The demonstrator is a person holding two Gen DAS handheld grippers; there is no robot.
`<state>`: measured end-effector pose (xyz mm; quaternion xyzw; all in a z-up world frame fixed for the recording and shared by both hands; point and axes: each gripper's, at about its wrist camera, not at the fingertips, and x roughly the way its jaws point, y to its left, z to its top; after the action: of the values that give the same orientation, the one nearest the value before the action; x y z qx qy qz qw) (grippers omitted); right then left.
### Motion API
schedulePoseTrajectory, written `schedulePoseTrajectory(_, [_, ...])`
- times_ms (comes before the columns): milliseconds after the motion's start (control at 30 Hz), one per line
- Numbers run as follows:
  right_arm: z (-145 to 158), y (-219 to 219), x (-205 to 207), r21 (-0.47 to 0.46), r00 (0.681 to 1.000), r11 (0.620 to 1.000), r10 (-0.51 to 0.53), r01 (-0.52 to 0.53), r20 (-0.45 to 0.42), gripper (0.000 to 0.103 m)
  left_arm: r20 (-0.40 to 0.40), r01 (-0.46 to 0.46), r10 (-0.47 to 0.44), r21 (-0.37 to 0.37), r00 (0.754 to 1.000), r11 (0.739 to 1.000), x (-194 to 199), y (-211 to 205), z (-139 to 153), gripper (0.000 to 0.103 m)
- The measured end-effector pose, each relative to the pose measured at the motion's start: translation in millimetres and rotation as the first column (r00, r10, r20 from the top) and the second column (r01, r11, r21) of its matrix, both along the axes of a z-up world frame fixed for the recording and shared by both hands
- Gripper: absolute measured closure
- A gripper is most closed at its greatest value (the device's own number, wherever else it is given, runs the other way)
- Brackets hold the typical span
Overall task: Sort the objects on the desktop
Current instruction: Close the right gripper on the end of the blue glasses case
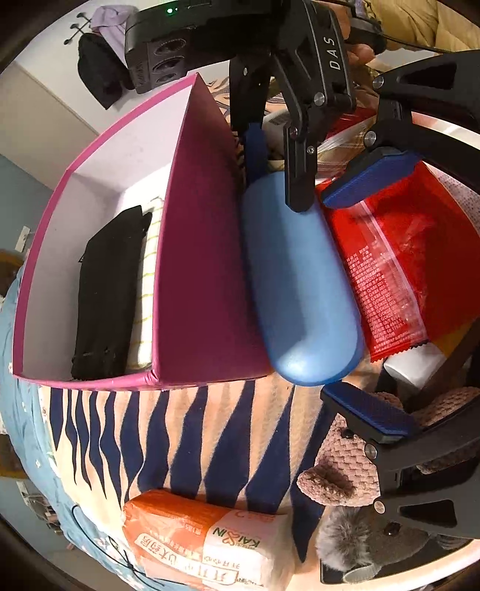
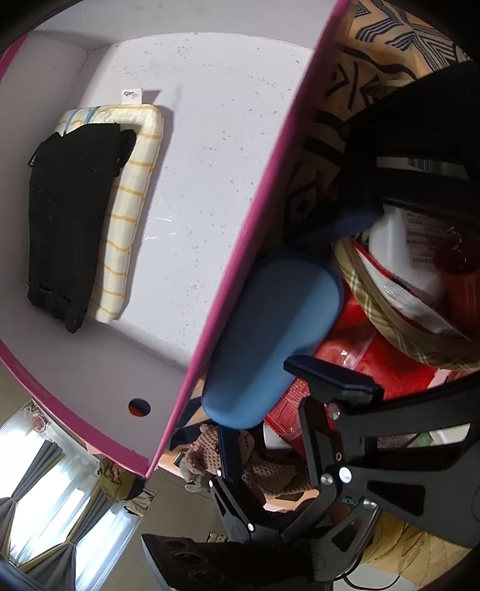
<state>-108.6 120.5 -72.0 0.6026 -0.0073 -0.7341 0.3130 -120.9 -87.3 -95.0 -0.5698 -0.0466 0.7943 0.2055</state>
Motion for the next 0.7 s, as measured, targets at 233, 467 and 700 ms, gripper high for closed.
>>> schedulePoseTrajectory(233, [9, 2, 3, 0.007, 0.999, 1.0, -0.007, 0.007, -0.041, 0.041, -0.013, -0.018, 0.018, 0.057, 1.0, 0.998, 6, -3, 4, 0.007])
schedulePoseTrajectory(467, [7, -12, -3, 0.037, 0.999, 0.999, 0.015, -0.013, -0.044, 0.041, -0.035, 0.001, -0.004, -0.072, 0.999, 0.997, 7, 8, 3, 0.014])
schedulePoseTrajectory(700, [4, -22, -3, 0.026, 0.999, 1.0, 0.012, -0.011, -0.038, 0.041, -0.035, 0.017, -0.021, -0.11, 0.999, 0.994, 7, 18, -7, 0.018])
